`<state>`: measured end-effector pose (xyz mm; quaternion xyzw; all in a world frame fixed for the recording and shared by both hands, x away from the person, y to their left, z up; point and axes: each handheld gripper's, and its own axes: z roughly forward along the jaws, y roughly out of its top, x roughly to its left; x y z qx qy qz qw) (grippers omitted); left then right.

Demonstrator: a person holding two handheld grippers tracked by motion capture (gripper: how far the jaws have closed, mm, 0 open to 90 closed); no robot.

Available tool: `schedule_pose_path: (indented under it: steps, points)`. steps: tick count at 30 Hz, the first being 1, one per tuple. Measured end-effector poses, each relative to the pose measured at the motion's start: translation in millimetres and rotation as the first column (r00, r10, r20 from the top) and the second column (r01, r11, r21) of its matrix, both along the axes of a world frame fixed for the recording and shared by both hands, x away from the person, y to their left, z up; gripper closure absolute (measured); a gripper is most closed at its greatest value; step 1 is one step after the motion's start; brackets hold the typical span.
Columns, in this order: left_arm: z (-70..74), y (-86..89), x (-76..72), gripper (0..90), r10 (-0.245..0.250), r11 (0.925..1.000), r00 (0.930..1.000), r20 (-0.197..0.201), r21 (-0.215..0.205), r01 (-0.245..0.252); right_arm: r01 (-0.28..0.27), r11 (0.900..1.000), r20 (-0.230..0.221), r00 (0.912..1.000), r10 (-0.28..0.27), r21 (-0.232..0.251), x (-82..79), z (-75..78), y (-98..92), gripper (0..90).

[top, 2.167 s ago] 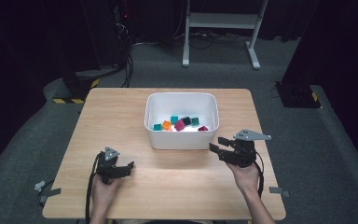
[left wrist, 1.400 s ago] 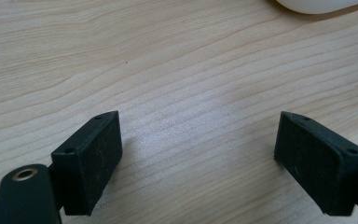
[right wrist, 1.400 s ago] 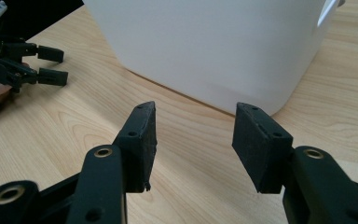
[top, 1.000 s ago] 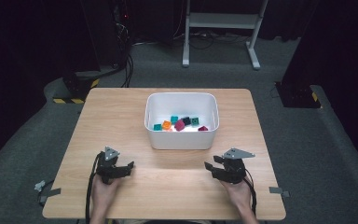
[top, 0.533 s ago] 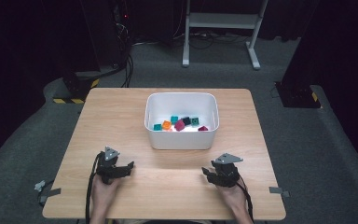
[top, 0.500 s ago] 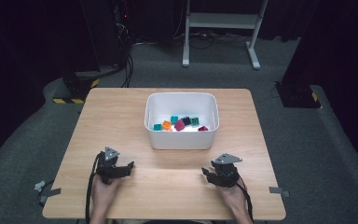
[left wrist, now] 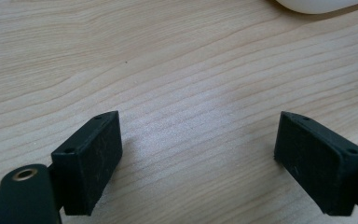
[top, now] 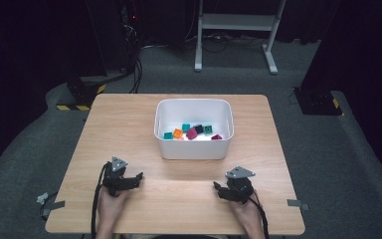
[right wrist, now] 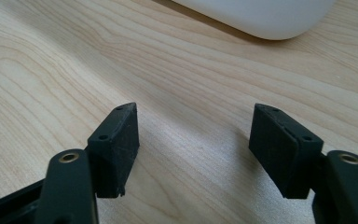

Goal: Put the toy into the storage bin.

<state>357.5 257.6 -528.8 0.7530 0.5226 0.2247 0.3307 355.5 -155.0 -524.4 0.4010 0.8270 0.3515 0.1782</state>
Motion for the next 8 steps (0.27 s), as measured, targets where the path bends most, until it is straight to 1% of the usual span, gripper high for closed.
schedule_pose_path:
  steps: [7, 8]
  points:
    - [0.0, 0.0, 0.0, 15.1, 0.000, 1.0000, 1.0000, 0.000, 0.000, 0.000, -0.005, 1.000, -0.001, 1.0000, 0.005, -0.002, 0.2, 0.0, 0.1, 31.1]
    - [0.0, 0.0, 0.0, 15.1, 0.000, 1.0000, 1.0000, 0.001, 0.001, 0.000, -0.003, 1.000, -0.002, 1.0000, 0.003, -0.003, 0.0, -0.1, 0.1, 29.2]
